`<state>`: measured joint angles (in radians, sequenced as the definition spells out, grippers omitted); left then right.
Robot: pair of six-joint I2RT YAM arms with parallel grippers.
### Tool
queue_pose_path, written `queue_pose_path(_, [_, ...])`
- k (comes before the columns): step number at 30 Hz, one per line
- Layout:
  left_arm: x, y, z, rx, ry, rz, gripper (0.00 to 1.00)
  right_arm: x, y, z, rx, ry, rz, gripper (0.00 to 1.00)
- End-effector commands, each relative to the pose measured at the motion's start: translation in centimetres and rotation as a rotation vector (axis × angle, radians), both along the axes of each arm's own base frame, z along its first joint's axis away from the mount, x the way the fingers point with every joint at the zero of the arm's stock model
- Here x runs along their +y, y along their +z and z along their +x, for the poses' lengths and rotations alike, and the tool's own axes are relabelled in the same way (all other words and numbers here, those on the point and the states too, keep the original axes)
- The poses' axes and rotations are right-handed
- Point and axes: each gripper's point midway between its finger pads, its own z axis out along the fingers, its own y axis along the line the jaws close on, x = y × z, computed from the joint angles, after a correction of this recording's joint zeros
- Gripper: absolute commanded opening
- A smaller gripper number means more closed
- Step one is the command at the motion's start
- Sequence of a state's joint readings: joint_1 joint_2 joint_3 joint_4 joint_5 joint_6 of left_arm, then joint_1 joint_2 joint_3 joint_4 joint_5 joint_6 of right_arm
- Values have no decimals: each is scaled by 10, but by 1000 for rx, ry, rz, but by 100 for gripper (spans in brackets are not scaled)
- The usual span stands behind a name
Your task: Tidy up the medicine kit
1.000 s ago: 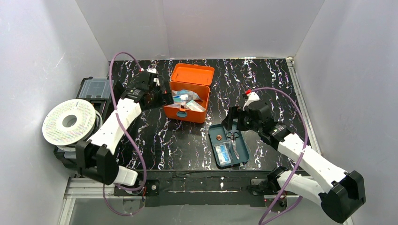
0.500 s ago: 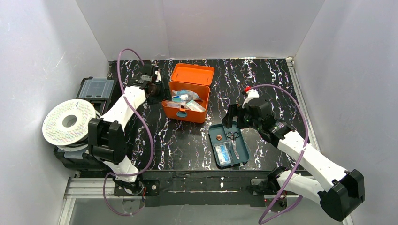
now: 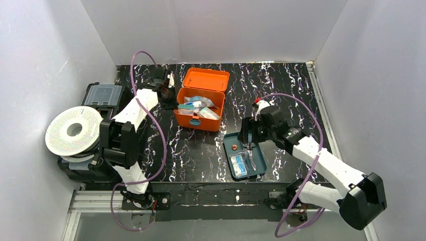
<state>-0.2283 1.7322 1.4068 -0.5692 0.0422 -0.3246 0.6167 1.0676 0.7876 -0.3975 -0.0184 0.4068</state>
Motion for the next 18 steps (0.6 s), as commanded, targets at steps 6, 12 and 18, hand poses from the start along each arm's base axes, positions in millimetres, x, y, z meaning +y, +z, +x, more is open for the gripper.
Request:
queue_pose_path(6, [-6,10,4,-33,-92,-13,0,-5,-31,-16,137,12,-70,73])
queue_pose_path(12, [-10,12,-6,-39,-142,-27,0,-3,-46,-30,188,42,-98,64])
queue_pose_path(18, [-15,20,-17,-51,-198,-57,0,-4,-62,-43,230,47,-120,58])
